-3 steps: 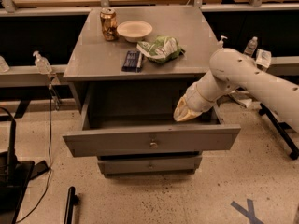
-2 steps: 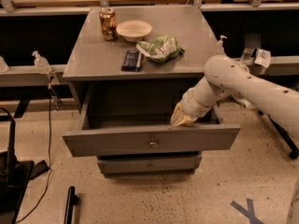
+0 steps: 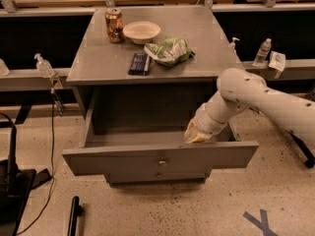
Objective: Open top drawer
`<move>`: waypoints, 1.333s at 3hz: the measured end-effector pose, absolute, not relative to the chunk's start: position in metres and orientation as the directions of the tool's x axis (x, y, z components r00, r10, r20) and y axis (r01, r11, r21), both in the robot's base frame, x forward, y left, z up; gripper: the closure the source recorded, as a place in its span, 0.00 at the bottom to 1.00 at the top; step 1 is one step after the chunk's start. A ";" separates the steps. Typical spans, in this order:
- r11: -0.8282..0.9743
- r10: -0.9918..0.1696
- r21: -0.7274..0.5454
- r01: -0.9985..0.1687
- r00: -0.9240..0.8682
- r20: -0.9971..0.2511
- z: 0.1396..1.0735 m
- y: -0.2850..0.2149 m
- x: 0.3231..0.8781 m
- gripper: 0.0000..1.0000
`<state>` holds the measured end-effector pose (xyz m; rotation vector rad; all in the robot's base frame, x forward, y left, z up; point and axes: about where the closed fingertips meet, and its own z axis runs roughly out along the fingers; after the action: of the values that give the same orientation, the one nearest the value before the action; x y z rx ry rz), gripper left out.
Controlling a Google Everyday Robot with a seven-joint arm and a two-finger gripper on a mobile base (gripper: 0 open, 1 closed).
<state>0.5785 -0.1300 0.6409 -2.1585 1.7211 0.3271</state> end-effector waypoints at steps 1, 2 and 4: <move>-0.140 -0.905 -0.111 -0.984 0.172 -0.389 0.646 -0.148 0.557 1.00; -0.102 -0.916 -0.093 -0.990 0.130 -0.378 0.653 -0.166 0.540 1.00; -0.106 -0.917 -0.075 -0.991 0.127 -0.377 0.662 -0.178 0.519 1.00</move>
Offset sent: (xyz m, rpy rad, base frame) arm -0.0473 -0.0500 0.0203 -0.0370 0.0388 -0.1394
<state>0.5188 -0.1778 0.6619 -2.1024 1.8608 0.3394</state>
